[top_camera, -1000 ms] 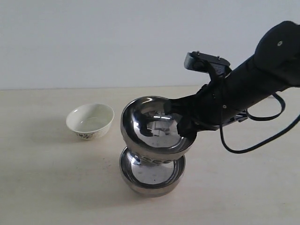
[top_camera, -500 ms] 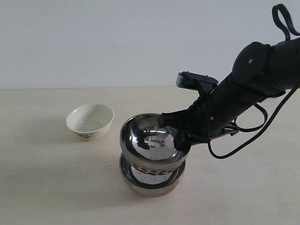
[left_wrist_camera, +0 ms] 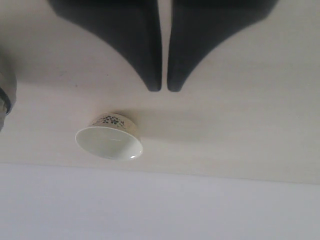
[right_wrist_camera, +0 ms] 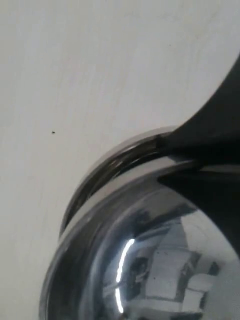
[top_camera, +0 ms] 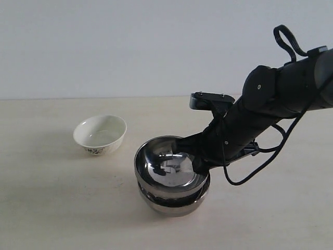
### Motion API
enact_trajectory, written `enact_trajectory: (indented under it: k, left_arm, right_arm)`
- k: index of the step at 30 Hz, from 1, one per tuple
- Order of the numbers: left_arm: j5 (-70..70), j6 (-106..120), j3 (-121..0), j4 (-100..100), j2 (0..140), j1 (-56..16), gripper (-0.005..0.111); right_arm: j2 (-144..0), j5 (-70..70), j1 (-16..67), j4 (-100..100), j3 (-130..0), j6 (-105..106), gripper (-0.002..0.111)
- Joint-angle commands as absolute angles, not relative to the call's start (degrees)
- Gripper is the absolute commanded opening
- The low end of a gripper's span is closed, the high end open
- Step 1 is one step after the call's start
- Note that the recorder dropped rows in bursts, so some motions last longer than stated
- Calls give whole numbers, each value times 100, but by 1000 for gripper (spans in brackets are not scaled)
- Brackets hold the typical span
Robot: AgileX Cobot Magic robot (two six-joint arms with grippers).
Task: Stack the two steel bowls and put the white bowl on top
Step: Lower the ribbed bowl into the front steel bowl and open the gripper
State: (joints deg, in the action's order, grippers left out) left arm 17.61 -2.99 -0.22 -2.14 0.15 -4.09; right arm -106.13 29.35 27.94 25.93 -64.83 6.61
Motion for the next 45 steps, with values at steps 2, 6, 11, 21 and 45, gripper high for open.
enact_trajectory:
  k: [2,6,11,21,45]
  left_arm:
    - [1759,-303,0,-204,0,-394,4]
    - [1759,-303,0,-204,0,-394,4]
    - [1759,-303,0,-204,0,-394,4]
    - [1759,-303,0,-204,0,-394,4]
    - [1759,-303,0,-204,0,-394,4]
  right_arm:
    - [-10595,2829,2797,2539,-6524,631,0]
    - [-10595,2896,2797,2539,-6524,631,1]
    - [-10595,2925,2797,2539,-6524,617,21]
    - [-10585,3151,2797,2484,-6524,659,34]
    - [-9926,3483,2797,1748,-6524,303,52]
